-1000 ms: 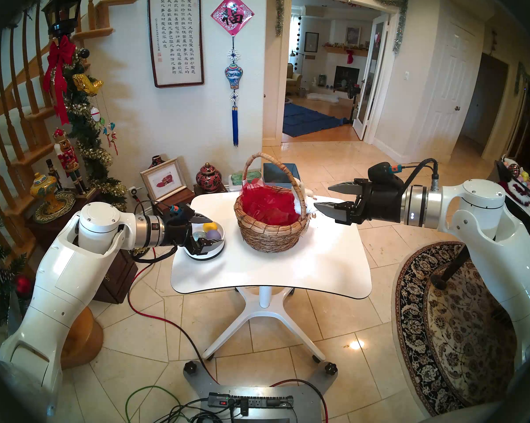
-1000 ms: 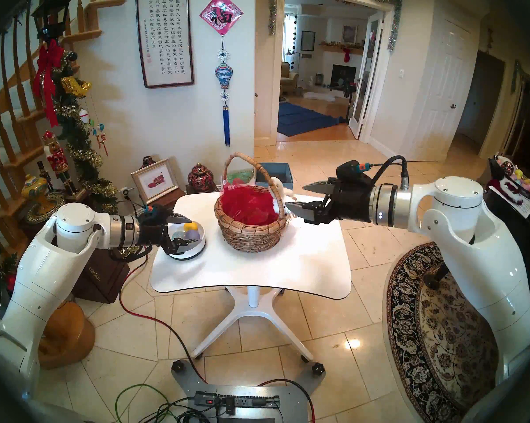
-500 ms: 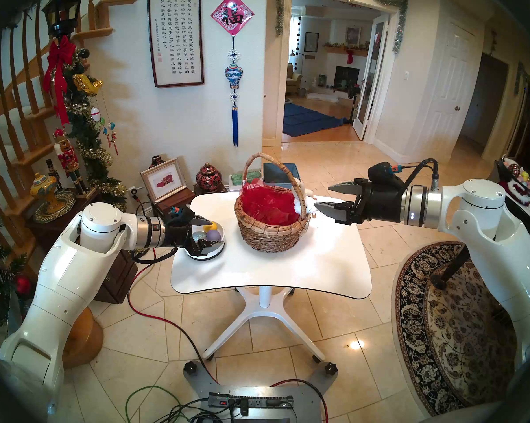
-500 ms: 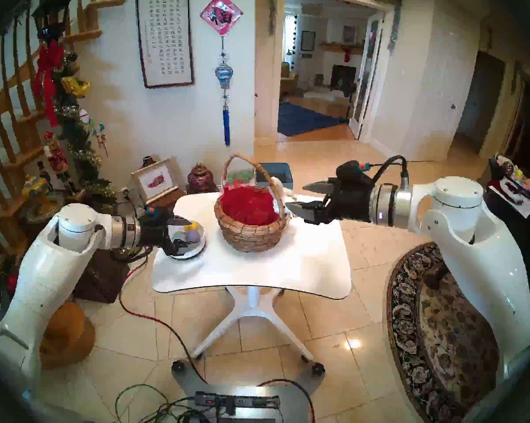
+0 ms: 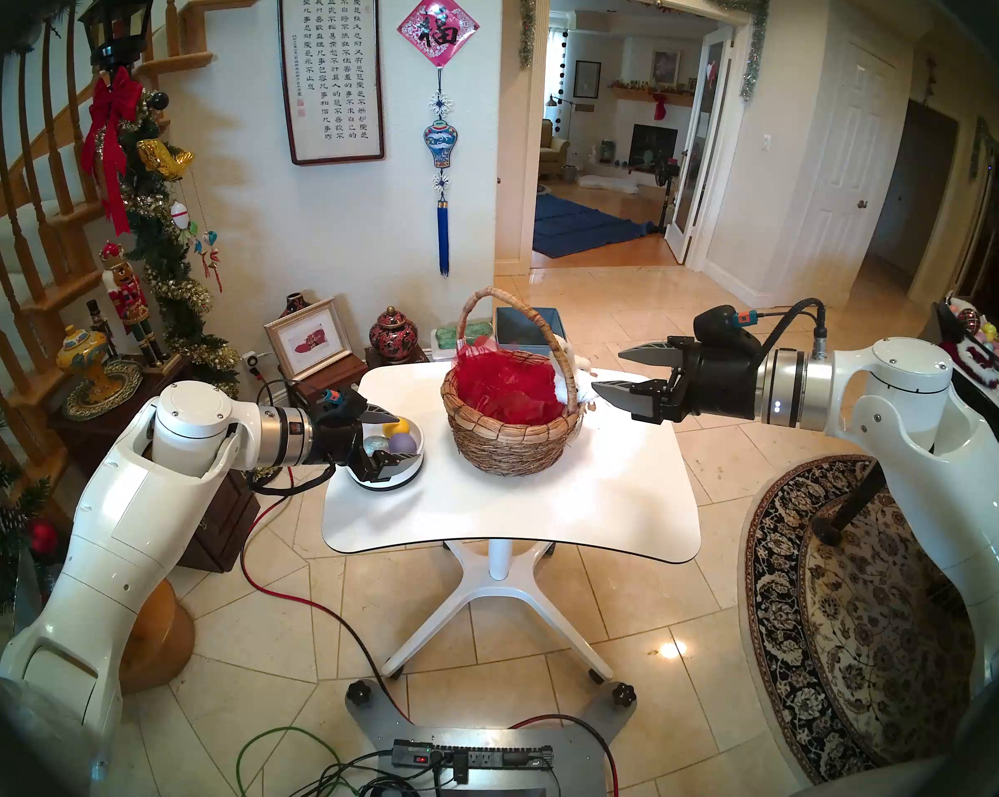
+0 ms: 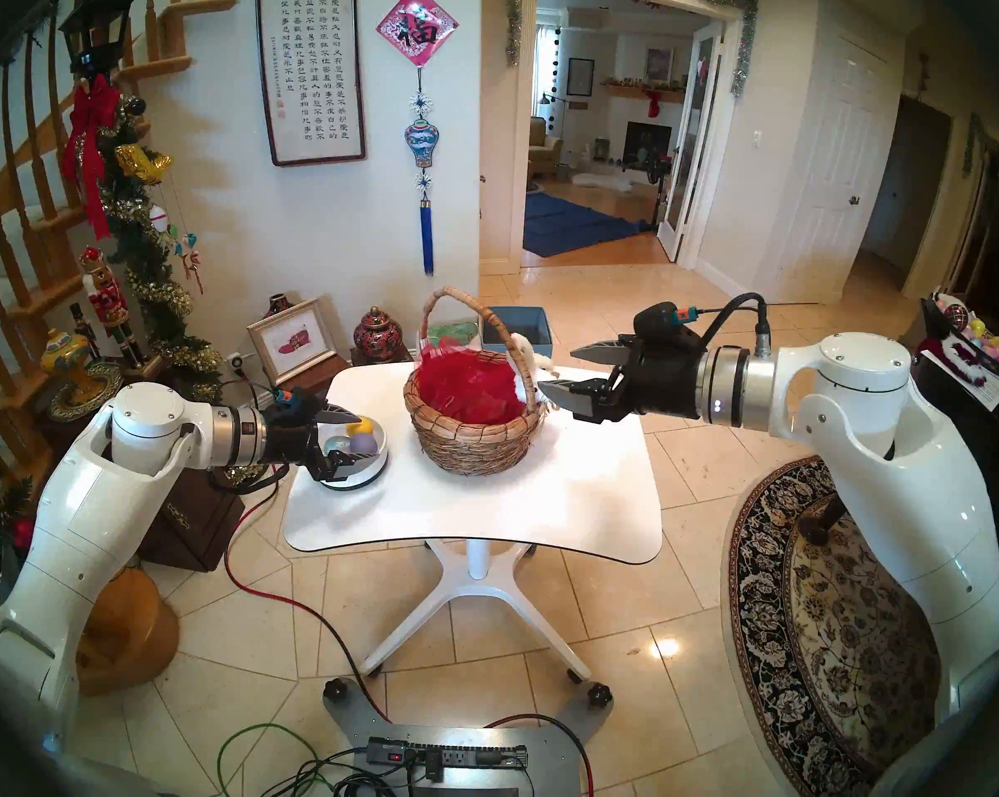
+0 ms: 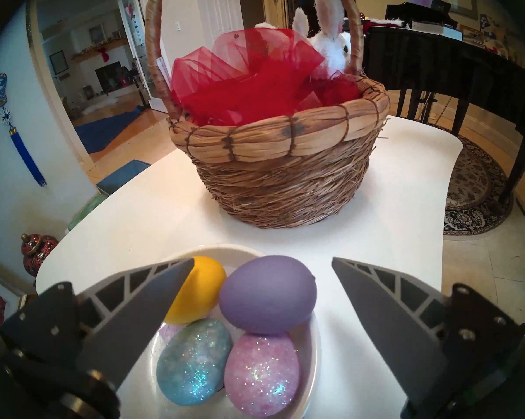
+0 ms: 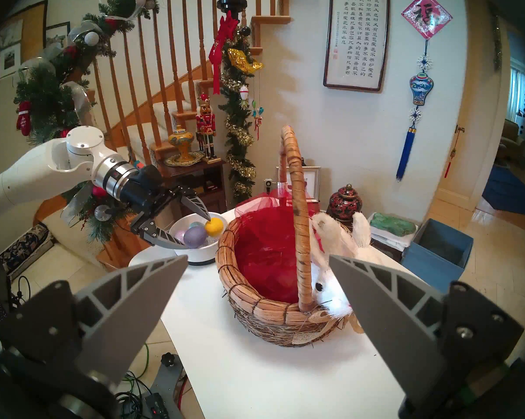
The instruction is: Put easter egg into basket
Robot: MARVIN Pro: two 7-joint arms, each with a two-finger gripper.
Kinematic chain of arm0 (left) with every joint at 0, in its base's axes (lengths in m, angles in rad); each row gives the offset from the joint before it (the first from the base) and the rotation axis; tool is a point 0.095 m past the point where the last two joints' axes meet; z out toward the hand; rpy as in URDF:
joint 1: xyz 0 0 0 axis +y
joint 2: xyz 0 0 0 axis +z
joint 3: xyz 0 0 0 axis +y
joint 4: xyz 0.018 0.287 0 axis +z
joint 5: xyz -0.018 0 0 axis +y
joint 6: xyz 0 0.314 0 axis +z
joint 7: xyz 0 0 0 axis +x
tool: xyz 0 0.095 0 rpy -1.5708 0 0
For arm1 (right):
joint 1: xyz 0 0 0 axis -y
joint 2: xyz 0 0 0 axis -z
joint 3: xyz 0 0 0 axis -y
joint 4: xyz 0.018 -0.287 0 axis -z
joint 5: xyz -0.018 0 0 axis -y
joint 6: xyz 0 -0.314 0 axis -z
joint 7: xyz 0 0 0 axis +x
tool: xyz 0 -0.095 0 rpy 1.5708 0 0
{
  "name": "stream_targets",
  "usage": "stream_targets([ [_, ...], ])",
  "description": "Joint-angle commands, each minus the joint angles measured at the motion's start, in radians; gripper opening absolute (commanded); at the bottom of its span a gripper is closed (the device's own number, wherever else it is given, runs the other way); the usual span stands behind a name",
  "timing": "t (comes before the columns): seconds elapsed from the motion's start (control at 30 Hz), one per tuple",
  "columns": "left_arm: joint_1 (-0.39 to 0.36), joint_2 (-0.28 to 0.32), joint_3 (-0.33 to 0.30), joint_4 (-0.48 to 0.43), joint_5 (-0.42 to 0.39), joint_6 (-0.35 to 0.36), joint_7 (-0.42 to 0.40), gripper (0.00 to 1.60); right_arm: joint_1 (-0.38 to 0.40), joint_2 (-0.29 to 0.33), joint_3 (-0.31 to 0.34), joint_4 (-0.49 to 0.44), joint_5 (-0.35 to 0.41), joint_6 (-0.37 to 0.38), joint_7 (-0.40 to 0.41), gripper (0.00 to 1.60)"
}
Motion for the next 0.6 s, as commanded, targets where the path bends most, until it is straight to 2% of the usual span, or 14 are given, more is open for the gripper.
stream_targets([
  [0.0, -0.016, 0.0, -0.002, 0.001, -0.004, 0.0, -0.008, 1.6, 0.007, 0.002, 0.006, 0.0, -0.002, -0.003, -0.003, 1.6],
  [0.57, 0.002, 0.003, -0.004, -0.002, 0.013, -0.027, -0.01, 1.6, 0.007, 0.004, 0.005, 0.0, -0.001, -0.005, -0.004, 1.6],
])
